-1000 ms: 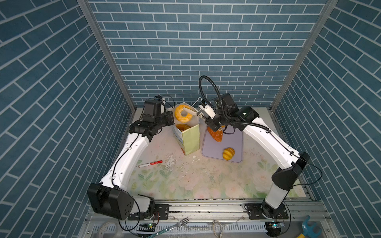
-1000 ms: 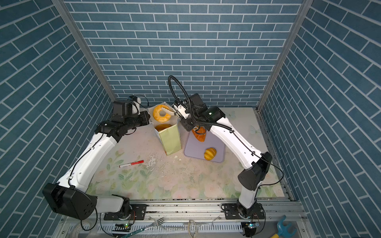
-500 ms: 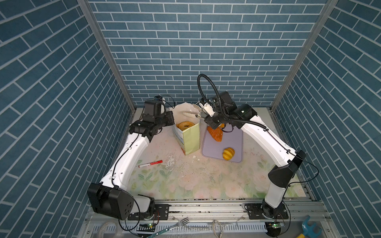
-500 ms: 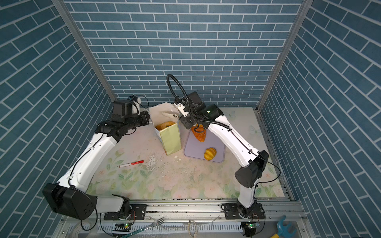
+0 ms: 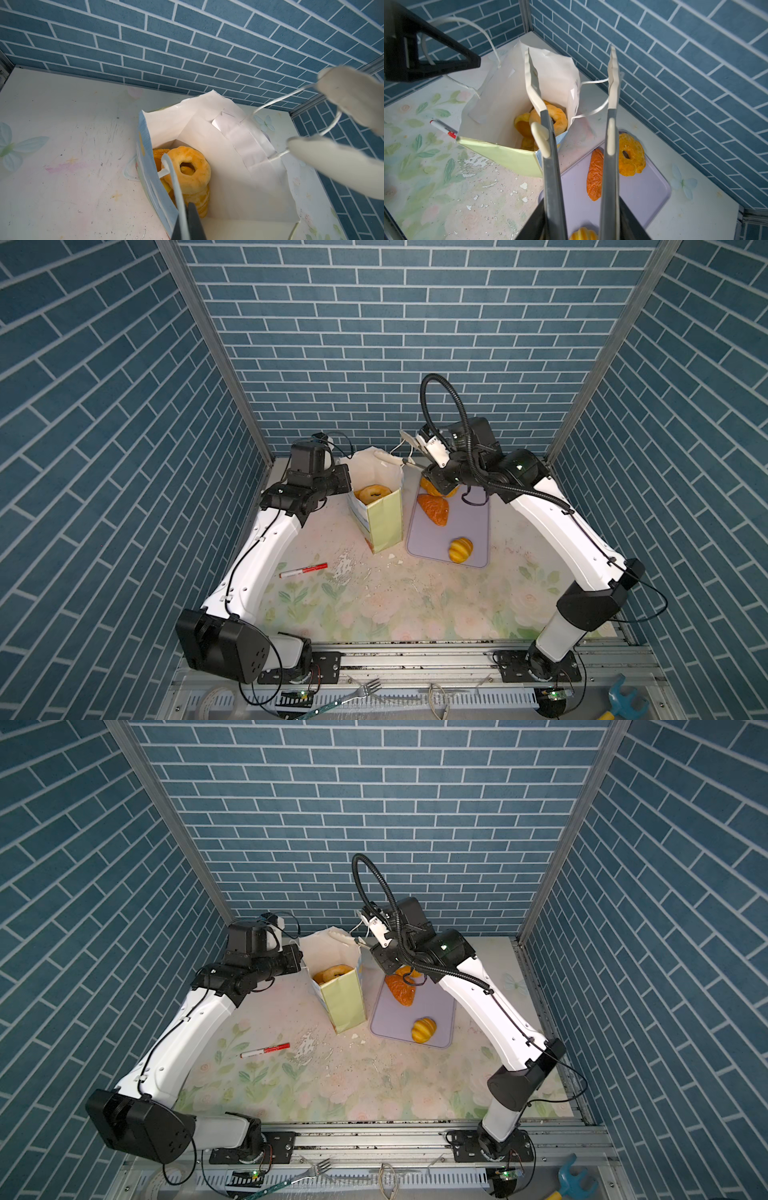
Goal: Place the fake bread into the paper bag
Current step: 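Move the empty tongs back to the orange bun on the tray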
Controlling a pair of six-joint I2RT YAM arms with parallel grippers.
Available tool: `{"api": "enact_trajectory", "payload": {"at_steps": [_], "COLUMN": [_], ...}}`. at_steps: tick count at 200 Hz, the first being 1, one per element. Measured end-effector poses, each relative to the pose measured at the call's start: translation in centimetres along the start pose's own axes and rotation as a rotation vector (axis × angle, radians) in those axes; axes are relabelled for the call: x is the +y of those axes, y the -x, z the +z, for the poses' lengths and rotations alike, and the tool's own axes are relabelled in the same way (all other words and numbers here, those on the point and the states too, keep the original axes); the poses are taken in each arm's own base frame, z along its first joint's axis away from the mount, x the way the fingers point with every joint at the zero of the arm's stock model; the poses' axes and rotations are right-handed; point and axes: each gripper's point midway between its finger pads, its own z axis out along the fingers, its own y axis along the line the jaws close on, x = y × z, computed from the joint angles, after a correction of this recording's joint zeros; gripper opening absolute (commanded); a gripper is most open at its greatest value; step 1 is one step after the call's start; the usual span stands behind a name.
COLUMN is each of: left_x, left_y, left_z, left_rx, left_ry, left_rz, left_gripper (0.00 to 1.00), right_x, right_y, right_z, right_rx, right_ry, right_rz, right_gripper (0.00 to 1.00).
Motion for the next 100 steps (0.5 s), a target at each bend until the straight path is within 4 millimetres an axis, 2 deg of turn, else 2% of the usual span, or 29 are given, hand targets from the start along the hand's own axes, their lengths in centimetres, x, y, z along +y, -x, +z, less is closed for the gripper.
{"api": "enact_trajectory", "payload": {"at_steps": [19,44,69,100], "left_x": [0.0,0.0,0.0,0.0], "left_y": [0.0,0.0,-0.1,-0.1], "left_z": [0.0,0.0,0.0,0.0], "left_rx": [0.000,0.002,0.003,0.003], "left_ry": [-0.001,-0.003,-0.003,-0.002], "left_rz": [0.003,0.003,0.006,0.010], "left_gripper": [0.00,0.00,0.00,0.00], "right_x": [-1.8,-4.5,-7.3,-9.8], "right_y": [-0.2,-1.6,-4.5,-8.9], "right_z": [-1.9,-3.6,-4.1,-3.5], "right_rx": [-0.031,-0.035,0.005,0.095], "right_ry": [-0.035,-0.088,-0.151,-0.210], "right_rz": [0.040,0.107,0.191,0.281], "right_gripper": [0.48,0.48,0.48,0.48]}}
